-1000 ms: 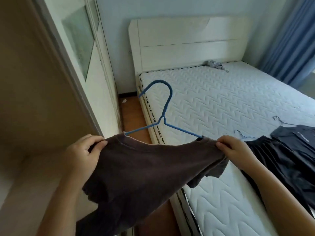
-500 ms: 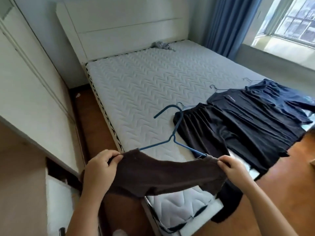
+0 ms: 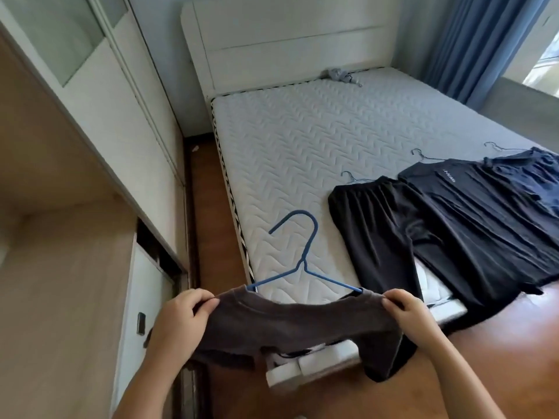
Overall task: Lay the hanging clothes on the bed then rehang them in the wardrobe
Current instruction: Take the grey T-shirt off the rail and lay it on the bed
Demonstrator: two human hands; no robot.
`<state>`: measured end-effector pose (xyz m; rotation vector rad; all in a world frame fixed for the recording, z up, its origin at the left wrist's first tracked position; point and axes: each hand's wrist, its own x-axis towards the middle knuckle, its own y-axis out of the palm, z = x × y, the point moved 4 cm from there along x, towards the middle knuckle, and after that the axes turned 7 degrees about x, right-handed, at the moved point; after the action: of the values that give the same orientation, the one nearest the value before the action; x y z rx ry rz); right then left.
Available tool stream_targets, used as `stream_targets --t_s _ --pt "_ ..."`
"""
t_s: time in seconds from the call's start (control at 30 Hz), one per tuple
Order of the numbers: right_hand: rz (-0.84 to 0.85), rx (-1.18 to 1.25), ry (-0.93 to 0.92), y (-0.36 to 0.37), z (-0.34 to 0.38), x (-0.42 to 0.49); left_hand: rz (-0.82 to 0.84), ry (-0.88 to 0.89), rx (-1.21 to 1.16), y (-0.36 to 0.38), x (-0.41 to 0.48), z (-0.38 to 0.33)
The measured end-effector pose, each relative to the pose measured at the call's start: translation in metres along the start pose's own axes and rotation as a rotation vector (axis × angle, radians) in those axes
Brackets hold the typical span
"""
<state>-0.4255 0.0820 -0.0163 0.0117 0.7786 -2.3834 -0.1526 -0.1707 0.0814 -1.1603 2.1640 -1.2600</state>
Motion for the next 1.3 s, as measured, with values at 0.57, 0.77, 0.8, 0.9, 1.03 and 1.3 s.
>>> stream_targets --t_s 0.57,0.77,0.8,0.9,1.03,1.3 --pt "0.326 -0.204 -0.061 0.035 -0.056 -0.196 0.031 -0.362 0.001 -0.01 -0.299 0.079" --pt "0.315 -0.219 -0.087 0.0 -0.062 -0.213 0.021 -0.355 0.009 -0.008 -0.324 0.051" --pt "0.309 -0.216 -0.094 -0.008 -0.063 -0.211 0.019 -0.34 0.013 -0.005 -0.322 0.042" --pt "0.281 -0.238 -0.109 -0.044 -0.071 -0.201 0.007 -0.322 0.016 0.012 -0.313 0.008" --pt "0.22 -0.247 -0.089 -0.097 -0.087 -0.18 -0.017 -0.303 0.015 0.041 -0.289 -0.04" --pt "0.089 -0.198 -0.135 -0.178 -0.093 -0.109 -0.075 -0.23 0.031 0.076 -0.229 -0.131"
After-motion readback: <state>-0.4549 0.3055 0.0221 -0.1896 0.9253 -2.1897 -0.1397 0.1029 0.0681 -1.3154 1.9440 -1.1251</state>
